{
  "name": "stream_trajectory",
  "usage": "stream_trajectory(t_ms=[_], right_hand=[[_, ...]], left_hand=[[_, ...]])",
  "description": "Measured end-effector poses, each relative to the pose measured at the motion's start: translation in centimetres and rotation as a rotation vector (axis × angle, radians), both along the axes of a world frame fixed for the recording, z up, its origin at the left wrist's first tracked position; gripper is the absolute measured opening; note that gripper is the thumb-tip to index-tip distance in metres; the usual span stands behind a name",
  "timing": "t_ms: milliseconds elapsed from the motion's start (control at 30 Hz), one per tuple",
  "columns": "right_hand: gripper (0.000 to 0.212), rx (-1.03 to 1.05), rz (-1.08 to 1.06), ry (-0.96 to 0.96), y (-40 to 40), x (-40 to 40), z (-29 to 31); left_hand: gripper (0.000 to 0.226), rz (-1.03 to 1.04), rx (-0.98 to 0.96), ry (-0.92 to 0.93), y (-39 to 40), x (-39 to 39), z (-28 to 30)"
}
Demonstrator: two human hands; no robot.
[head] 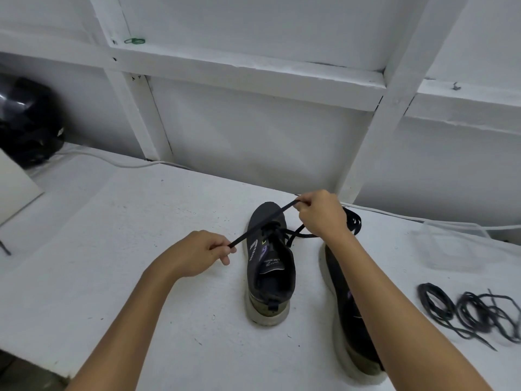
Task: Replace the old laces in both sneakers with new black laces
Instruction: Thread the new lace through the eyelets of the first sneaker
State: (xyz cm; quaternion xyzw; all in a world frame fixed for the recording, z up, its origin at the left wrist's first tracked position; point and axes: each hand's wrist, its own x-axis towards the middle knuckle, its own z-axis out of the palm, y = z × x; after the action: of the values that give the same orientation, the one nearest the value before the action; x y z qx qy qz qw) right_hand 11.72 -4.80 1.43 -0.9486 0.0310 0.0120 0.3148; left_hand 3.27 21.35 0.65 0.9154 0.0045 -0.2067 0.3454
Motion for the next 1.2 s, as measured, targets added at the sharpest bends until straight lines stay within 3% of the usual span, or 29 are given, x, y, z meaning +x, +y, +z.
stream_trajectory(t_ms=[233, 300, 367, 433, 533, 633, 767, 867, 1033, 1200], right_hand=[[0.022, -0.002, -0.138, 0.037, -0.6, 0.1, -1.1], [0.043, -0.04, -0.09, 0.092, -0.8, -0.3, -1.1], [0.056, -0.034, -0.062, 0.085, -0.4, -1.1, -0.9], [0.038, 0.037, -0.03, 0.045, 0.4, -2.1, -0.5], [0.004, 0.037, 0.132, 0.061, 1.4, -4.1, -0.1], [0.014, -0.076, 0.251, 0.096, 1.8, -5.5, 0.2], [0.026, -0.181, 0.318, 0.102, 2.1, -6.0, -0.3], [0.021, -0.201, 0.327, 0.081, 2.5, -6.0, -0.7], [0.016, -0.158, 0.306, 0.122, 2.7, -5.6, -1.3], [0.017, -0.047, 0.326, 0.091, 2.9, -6.4, -2.6]], left_hand=[[0.015, 0.014, 0.037, 0.108, 0.0, -0.5, -1.3], [0.015, 0.093, -0.056, 0.086, -0.1, -0.5, -1.5], [0.014, 0.235, -0.292, 0.062, -0.6, -0.5, -1.9], [0.015, 0.356, -0.519, 0.072, -1.6, -0.4, -2.1], [0.012, 0.471, -0.68, 0.066, -3.7, -0.3, -2.7], [0.01, 0.551, -0.807, 0.017, -5.7, -0.5, -3.3], [0.01, 0.579, -0.762, -0.094, -6.9, -0.6, -3.8], [0.006, 0.578, -0.69, -0.145, -7.3, -0.6, -4.0], [0.004, 0.611, -0.642, -0.174, -7.6, -0.8, -4.5], [0.006, 0.667, -0.736, -0.17, -7.4, -0.6, -5.2]])
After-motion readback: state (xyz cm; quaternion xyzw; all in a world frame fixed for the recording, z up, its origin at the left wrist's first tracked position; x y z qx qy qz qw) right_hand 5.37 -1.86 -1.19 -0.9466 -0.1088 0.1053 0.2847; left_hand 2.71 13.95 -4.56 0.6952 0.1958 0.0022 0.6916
